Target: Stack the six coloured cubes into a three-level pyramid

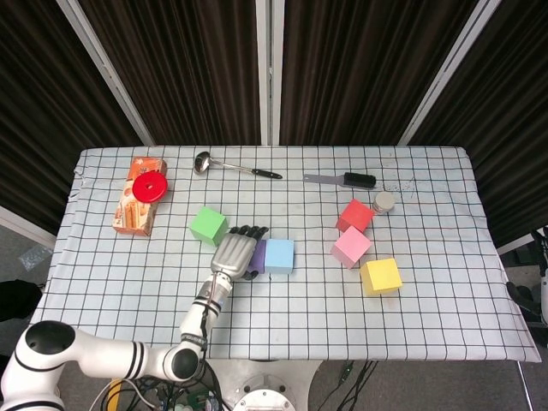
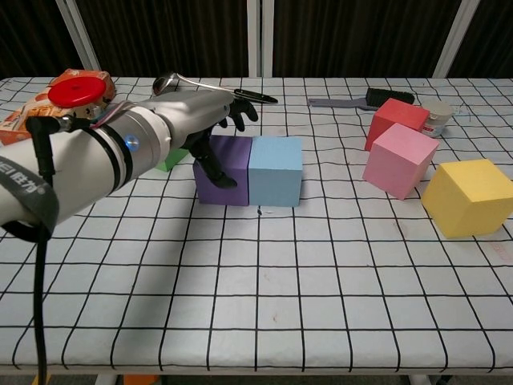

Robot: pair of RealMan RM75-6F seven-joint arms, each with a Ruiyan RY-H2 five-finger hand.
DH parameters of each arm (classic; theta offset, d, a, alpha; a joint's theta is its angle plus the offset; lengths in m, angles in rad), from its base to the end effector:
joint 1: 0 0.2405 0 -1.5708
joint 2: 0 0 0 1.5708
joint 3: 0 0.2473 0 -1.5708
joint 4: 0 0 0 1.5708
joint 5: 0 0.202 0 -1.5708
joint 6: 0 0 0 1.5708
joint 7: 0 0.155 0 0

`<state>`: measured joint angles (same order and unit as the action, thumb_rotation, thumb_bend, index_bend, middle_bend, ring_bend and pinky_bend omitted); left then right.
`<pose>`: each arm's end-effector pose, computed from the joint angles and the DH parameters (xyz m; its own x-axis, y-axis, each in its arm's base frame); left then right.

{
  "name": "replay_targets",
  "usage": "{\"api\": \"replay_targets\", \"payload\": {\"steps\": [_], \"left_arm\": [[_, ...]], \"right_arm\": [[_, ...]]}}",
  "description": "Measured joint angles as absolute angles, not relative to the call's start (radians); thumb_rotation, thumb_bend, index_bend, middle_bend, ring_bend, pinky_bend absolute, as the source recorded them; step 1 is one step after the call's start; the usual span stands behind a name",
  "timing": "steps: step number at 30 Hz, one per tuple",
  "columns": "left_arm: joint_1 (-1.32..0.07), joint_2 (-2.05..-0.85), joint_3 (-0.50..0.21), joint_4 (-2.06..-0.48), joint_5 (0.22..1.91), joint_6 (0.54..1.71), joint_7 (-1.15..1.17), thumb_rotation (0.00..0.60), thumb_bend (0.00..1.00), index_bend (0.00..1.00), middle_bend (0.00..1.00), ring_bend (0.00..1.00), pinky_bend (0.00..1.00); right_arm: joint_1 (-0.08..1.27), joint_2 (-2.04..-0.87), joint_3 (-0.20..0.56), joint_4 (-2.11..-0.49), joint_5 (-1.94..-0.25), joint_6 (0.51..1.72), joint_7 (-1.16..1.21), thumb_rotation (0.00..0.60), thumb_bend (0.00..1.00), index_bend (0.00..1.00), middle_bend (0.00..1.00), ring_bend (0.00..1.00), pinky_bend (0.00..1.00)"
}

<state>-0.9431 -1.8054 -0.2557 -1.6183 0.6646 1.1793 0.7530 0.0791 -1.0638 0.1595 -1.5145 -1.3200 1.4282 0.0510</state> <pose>-0.0427 0.3191 -0.0690 0.3986 0.3260 0.8572 0.9027 -0.3045 -0.3040 -0.3397 -0.2094 0.2146 0.4557 0.0705 0.8873 -0.8803 0.1833 0.4375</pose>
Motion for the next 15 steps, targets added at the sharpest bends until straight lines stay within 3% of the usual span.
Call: {"api": "replay_targets", "payload": {"steps": [6,15], "left_arm": [[-0.937,-1.785,-0.256,-1.646,0.671,1.191,0.757,0.600,0.14,0.13,0.13,0.13,0.21],[-0.937,-1.789,-0.252,-1.634,0.680,1.188,0.755,0.600,0.14,0.13,0.32,0.13,0.21]], "right_arm": [[0.079,-1.059,0.160,-1.527,-1.326,1.435,0.043,0.600,0.19,0.00,0.00,0.00,0.00],[0.078,-1.058,0.160,-1.535,-1.323,1.437,0.036,0.600,0.19,0.00,0.00,0.00,0.00]]}}
